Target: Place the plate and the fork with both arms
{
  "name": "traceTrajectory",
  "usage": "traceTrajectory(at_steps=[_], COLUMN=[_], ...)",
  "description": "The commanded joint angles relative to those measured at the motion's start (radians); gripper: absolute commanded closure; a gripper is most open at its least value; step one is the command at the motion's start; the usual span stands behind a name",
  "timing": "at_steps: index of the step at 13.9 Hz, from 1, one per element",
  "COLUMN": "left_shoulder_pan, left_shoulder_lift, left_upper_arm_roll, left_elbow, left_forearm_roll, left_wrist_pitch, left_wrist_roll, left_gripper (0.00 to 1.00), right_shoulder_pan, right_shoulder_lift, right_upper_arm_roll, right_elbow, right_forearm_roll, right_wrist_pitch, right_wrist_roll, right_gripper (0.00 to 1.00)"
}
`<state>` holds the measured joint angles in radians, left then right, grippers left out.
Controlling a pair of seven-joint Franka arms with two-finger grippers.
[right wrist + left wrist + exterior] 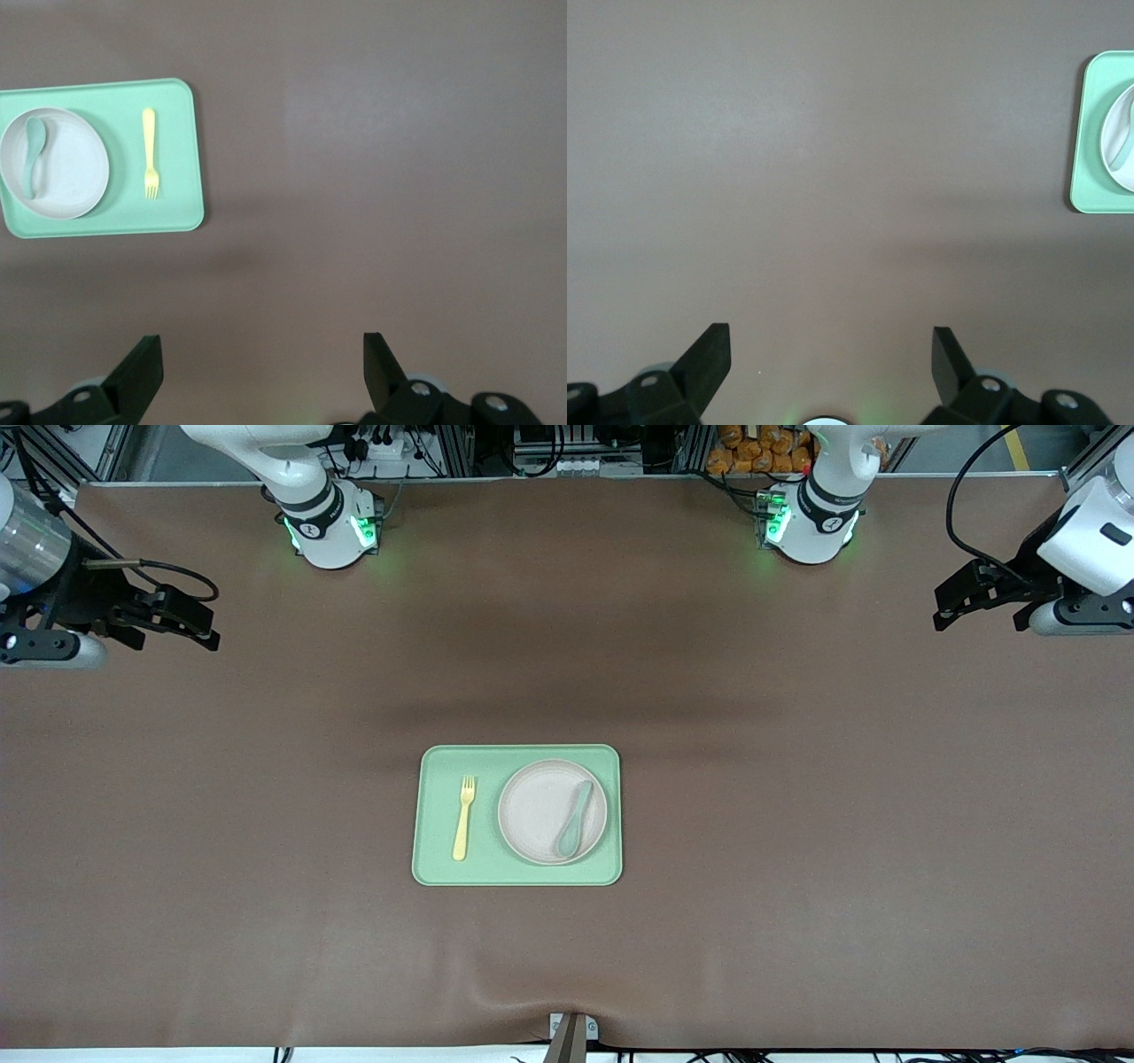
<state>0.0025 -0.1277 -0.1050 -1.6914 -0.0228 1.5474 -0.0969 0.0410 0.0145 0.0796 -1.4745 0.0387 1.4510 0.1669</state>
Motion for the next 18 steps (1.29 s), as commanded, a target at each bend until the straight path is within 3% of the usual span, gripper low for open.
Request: traceTrajectory(at_steps=[1, 9, 15, 18], left_shoulder_pan=[0.013, 0.013, 0.010, 0.007], left_shoulder_lift=[-0.030, -0.035, 0.020, 0.029], left_upper_arm_roll=[-0.012, -0.010, -0.010, -0.010], left_elbow=[-0.034, -0.034, 0.050, 0.048], left_forearm_roll=[-0.009, -0.006, 0.000, 0.001], left_wrist_pitch=[0.019, 0.020, 0.007, -0.009], left_wrist_roll=[0.011, 0.009, 0.014, 0.014], left_gripper=[0.00, 0.00, 0.00, 0.00], right_shoulder_pan=[0.011, -0.012, -0.027, -0.032], right_shoulder_lift=[0.024, -0.019, -0.016, -0.016], right_upper_arm_roll=[-0.003, -0.003, -0.008, -0.009], right_elbow=[0.069, 0.003, 0.005, 0.003], right_forearm_roll=[-0.059, -0.043, -0.043, -0.043], right_wrist_pitch=[-0.023, -0.021, 0.019, 0.022], right_wrist_roll=[-0.015, -0.037, -0.087, -0.095], right_gripper=[0.00, 0.00, 0.00, 0.00])
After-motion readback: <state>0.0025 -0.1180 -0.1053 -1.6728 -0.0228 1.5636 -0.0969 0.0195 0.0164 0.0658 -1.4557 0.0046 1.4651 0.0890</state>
